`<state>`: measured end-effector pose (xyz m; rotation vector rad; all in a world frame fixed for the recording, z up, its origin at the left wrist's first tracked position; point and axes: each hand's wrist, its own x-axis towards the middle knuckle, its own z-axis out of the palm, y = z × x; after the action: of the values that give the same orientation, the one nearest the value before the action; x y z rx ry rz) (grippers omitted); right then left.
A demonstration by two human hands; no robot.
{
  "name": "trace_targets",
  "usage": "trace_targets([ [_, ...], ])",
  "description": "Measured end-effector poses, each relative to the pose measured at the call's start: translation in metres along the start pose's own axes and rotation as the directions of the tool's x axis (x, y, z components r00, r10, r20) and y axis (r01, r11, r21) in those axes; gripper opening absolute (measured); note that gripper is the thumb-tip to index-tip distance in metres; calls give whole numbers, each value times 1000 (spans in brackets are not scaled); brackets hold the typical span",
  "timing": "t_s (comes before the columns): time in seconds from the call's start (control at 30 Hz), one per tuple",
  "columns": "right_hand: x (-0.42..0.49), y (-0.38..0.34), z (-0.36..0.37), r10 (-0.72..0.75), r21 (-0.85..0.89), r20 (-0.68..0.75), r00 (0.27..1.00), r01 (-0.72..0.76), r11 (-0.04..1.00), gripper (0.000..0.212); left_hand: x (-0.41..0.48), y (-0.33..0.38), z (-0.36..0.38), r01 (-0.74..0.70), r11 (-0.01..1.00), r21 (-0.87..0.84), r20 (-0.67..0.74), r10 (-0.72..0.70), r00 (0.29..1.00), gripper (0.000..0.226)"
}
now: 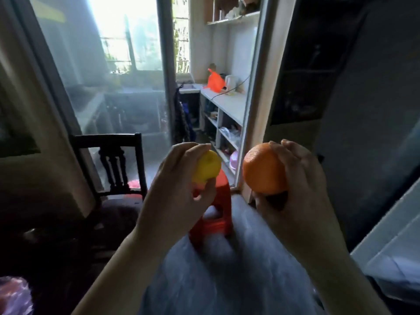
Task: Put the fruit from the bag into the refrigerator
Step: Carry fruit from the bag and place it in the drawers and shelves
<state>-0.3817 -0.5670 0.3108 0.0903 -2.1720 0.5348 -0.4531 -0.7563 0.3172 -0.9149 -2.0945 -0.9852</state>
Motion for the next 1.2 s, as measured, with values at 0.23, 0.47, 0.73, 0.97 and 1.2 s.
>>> trace_targets([
  [0.23, -21, 17, -77, 185, -314, -167, 968, -230, 921, 91, 56, 63, 49, -232, 940, -249, 118, 268, 956, 47],
  [0.47, -29, 36, -145, 252, -558, -279, 927, -370, 743, 85, 90, 105, 103, -451, 776, -441, 143, 557, 818, 49],
  [0.73, -71, 29, -218, 290, -725, -327, 900, -435, 533, 80, 83, 173, 143, -492, 637, -593, 106, 668, 736, 52],
  [0.97, -126, 29, -313, 265, -739, -418, 869, -495, 458, 74, 56, 284, 169, -501, 527, -687, 70, 735, 675, 50],
  [1.2, -201, 63, -432, 290, -734, -491, 822, -569, 371, 78, 17, 407, 211, -496, 464, -734, 46, 763, 645, 48],
])
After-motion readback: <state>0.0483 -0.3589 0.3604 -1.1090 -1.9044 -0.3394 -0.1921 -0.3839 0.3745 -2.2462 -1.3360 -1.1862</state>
